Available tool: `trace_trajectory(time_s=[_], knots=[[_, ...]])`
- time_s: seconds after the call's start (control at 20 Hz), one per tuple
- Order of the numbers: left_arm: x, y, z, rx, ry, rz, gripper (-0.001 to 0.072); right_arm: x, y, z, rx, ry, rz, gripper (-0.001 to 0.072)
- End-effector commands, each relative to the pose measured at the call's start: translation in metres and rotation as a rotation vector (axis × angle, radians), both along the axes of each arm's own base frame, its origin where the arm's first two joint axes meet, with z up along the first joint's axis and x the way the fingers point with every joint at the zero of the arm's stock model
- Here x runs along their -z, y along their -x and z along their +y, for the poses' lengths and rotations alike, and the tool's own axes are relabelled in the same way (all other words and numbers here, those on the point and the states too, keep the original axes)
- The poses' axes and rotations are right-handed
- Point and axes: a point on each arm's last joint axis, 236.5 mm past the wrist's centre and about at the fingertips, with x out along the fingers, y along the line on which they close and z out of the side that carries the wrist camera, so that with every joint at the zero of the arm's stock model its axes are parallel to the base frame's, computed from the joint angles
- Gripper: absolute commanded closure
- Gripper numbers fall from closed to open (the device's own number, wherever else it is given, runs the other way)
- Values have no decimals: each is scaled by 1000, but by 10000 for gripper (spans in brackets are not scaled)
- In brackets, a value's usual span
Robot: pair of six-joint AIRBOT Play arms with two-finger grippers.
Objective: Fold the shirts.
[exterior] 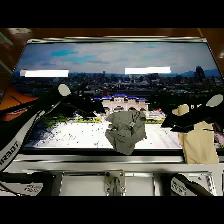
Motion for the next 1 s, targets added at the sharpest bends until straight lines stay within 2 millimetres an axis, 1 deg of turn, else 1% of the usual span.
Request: trace_trajectory(time_s=[0.0,0.15,0.25,0.3,0.4,0.45,0.5,0.55,0.6,0.65,0.7,0.75,0.85,0.95], knots=[[24,-3,-39,-47,108,28,15,19,9,15,18,-84,75,46],[39,-2,-56,-60,147,54,15,25,6,20,32,-112,92,46],[41,-6,-64,-72,175,44,17,27,3,25,45,-141,101,46],[42,-10,-66,-91,180,37,34,29,2,27,46,-155,107,46],[44,-14,-69,-112,180,24,36,33,2,30,48,-172,125,46],[44,-14,-72,-115,182,23,121,35,2,31,50,-182,132,45],[44,-14,-72,-114,183,22,346,37,2,32,52,-188,137,45],[43,-14,-72,-113,182,21,519,38,1,33,54,-194,141,46],[43,-14,-71,-112,182,18,585,39,1,35,56,-204,145,46],[42,-15,-71,-113,183,15,608,40,2,38,58,-216,142,45],[41,-15,-70,-103,184,4,666,43,3,41,67,-230,141,46],[39,-16,-70,-94,185,-8,667,48,7,46,62,-234,145,45],[31,-18,-69,-88,192,-30,668,64,19,60,2,-203,145,46],[22,-20,-68,-83,201,-48,668,78,16,73,-31,-160,103,46]])
